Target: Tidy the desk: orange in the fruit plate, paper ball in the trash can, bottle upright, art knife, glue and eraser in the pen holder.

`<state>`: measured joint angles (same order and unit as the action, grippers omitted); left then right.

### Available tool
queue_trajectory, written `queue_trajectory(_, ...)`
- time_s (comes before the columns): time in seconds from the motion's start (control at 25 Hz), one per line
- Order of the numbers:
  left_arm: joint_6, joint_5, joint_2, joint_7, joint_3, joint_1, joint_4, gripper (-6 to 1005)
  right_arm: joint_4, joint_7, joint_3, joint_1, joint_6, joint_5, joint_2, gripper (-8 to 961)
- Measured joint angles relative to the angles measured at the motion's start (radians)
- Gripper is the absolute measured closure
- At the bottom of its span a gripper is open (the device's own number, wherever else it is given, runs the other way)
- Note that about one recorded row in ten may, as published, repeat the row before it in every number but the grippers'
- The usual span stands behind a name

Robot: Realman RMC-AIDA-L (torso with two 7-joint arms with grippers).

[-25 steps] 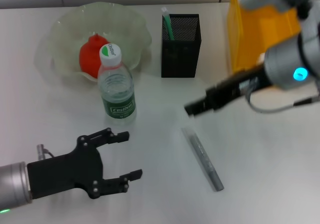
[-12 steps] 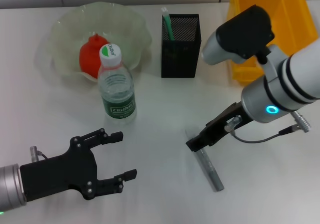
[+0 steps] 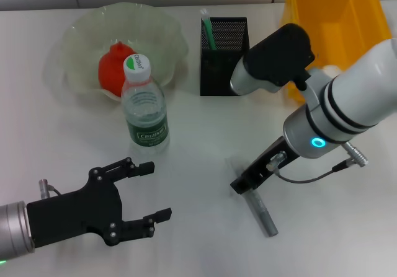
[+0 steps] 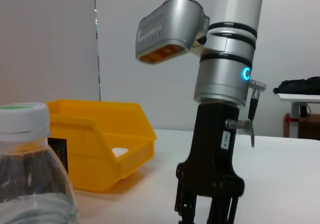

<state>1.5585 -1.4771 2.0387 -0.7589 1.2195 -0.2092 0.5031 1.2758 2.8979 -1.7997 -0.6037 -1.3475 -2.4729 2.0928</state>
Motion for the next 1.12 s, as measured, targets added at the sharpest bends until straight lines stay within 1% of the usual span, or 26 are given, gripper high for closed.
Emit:
queue_trajectory(0.04,0.000,0.000,0.000,0.000,0.000,0.000,0.000,186,-0.006,0.000,-0.005,-0.006,0.003,0.000,0.000,432)
queue_trajectory(0.28,0.000,0.000,0.000,0.002,0.000,0.002,0.000,186,-0.017,0.001,-0.004,-0.015,0.005,0.000,-0.001,455)
queue_trajectory(0.48,0.000,0.000,0.003,0.003,0.000,0.002,0.000,186,-0.045,0.001,0.000,-0.023,0.006,0.001,-0.002,658)
queue_trajectory(0.64,0.000,0.000,0.003,0.001,0.002,-0.001,0.000,186,-0.043,0.001,0.003,-0.020,0.005,0.001,-0.002,813)
queue_trajectory(0.72,0.001,0.000,0.003,0.001,0.002,-0.002,0.000,186,-0.031,0.001,0.004,-0.014,0.003,0.001,-0.003,814)
queue_trajectory(0.8,0.008,0.000,0.004,0.001,0.004,-0.003,0.000,186,0.009,0.000,0.012,0.006,-0.003,0.001,-0.005,815)
queue_trajectory(0.84,0.016,0.000,0.006,0.002,0.007,-0.005,0.000,186,0.071,-0.009,0.044,0.039,-0.013,0.001,-0.009,816)
queue_trajectory(0.88,0.016,0.000,0.006,0.002,0.007,-0.005,0.000,186,0.071,-0.009,0.044,0.039,-0.013,0.001,-0.009,816)
queue_trajectory(0.92,0.021,0.000,0.010,0.004,0.010,-0.006,0.000,186,0.107,-0.019,0.074,0.061,-0.020,0.001,-0.009,817)
queue_trajectory(1.0,0.023,-0.002,0.016,0.007,0.014,-0.011,-0.001,186,0.201,-0.051,0.156,0.117,-0.027,0.011,-0.007,818)
queue_trajectory(1.04,0.023,-0.003,0.020,0.008,0.017,-0.017,-0.003,186,0.285,-0.100,0.246,0.171,-0.028,0.050,-0.003,818)
queue_trajectory(1.08,0.023,-0.003,0.020,0.008,0.017,-0.017,-0.003,186,0.285,-0.100,0.246,0.171,-0.028,0.050,-0.003,818)
queue_trajectory(1.12,0.024,-0.003,0.022,0.008,0.021,-0.020,-0.005,186,0.318,-0.148,0.306,0.198,-0.020,0.100,-0.002,819)
